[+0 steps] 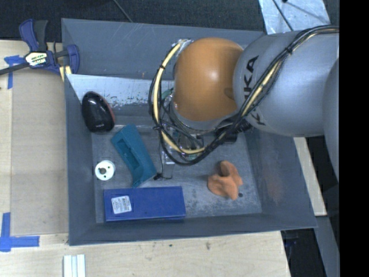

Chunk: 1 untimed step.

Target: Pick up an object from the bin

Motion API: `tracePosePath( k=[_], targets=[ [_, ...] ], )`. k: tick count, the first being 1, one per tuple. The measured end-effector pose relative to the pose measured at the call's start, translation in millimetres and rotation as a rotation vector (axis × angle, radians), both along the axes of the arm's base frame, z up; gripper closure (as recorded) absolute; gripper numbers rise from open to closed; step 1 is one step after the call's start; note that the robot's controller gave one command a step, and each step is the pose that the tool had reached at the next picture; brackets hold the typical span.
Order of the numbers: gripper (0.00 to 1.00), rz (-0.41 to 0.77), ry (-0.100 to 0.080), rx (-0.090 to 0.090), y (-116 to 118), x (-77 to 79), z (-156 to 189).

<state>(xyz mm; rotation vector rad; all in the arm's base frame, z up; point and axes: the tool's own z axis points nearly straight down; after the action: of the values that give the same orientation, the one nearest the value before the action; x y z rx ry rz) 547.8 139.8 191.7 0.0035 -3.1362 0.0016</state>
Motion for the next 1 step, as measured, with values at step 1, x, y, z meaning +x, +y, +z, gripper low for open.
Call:
tracePosePath(
  k=[1],
  targets=[
    [0.0,-0.002,-0.008,0.002,-0.3,1.8,4.6]
  ],
)
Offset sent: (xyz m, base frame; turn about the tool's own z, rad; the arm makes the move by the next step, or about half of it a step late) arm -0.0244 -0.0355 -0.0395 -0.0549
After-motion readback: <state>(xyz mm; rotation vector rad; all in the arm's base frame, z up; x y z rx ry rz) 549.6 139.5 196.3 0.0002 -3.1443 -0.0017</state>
